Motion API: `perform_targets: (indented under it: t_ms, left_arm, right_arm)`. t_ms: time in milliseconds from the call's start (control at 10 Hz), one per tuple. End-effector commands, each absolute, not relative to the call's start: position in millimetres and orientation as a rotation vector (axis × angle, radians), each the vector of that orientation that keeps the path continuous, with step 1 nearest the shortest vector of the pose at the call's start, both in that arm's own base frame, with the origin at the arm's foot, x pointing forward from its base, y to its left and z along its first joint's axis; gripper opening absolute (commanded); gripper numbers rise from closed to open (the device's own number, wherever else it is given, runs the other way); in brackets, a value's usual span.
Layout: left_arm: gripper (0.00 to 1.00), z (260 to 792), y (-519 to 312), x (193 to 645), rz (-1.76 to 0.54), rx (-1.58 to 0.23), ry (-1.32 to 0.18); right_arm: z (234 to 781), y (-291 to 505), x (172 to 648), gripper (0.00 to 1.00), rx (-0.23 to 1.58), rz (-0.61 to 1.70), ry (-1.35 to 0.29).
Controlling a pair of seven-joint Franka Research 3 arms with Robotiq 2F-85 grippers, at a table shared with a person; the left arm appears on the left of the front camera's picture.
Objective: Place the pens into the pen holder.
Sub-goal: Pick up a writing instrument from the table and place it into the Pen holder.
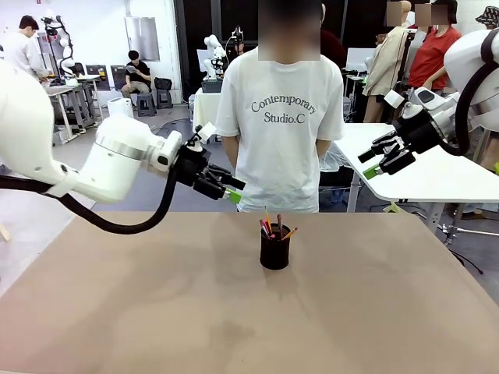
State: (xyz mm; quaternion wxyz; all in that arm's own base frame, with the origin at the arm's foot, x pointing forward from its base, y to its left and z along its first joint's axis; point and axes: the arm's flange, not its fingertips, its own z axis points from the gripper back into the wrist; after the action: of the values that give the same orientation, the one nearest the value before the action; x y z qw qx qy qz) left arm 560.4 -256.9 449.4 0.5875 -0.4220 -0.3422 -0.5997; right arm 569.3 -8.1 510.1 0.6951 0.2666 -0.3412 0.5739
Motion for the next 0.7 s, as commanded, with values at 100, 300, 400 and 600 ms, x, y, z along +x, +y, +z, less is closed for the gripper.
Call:
perform_targets:
  t_ms: [100,300,400,600]
  left_arm:
    - [1.00,481.4,-231.6,541.8,-1.329,-0.829,-0.702]
    - [1.00,492.3,-212.8,539.4,-1.266,-0.781,-0.688]
    - [1.00,501.1,-201.7,535.9,-1.256,-0.748,-0.702]
    - [1.00,510.4,-183.8,532.6,-1.210,-0.668,-0.719]
  right_arm:
    - [512.6,-7.9,569.2,1.00,0.592,1.283,-0.765]
    - [512.6,-7.9,569.2,1.00,0.592,1.283,-0.765]
    - [512.6,-7.9,569.2,1.00,0.592,1.283,-0.765]
    - [512.6,-7.9,569.2,1.00,0.592,1.283,-0.765]
